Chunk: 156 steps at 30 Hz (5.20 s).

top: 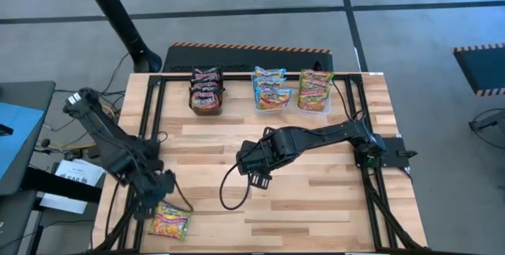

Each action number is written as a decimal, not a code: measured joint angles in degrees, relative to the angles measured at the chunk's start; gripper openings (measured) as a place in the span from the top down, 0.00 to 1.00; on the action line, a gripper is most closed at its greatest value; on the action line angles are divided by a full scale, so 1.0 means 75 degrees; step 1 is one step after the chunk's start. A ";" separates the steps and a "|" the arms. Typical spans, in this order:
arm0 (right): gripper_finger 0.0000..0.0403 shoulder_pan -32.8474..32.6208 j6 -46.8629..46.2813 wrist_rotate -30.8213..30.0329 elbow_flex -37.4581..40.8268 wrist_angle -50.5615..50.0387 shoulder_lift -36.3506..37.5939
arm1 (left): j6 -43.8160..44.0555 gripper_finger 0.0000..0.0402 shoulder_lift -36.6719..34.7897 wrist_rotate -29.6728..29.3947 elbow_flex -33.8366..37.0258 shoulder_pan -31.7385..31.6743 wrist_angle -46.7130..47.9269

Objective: Sort Maruchan noodles
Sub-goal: Put the light green noodle pack into the right transparent bin

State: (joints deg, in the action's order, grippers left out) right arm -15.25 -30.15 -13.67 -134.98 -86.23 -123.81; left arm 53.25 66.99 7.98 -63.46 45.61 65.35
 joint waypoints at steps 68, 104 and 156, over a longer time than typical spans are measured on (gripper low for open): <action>0.71 -0.0414 -0.0629 0.0044 0.0000 0.1228 -0.0003 | -0.0865 0.56 0.4647 -0.0584 -0.0052 0.1264 -0.2332; 0.71 0.0666 -0.0544 0.0600 0.0006 0.2488 0.0799 | -0.2656 1.00 0.3260 -0.2571 -0.0279 0.0312 -0.1694; 0.43 0.5730 0.1204 0.5581 0.0185 0.1285 0.1744 | -0.9962 1.00 0.2546 -0.7185 -0.0309 -0.4133 -0.4281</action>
State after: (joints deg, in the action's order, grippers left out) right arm 27.73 -21.12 28.18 -133.59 -76.59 -110.73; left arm -21.46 86.08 -45.91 -65.78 14.61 33.24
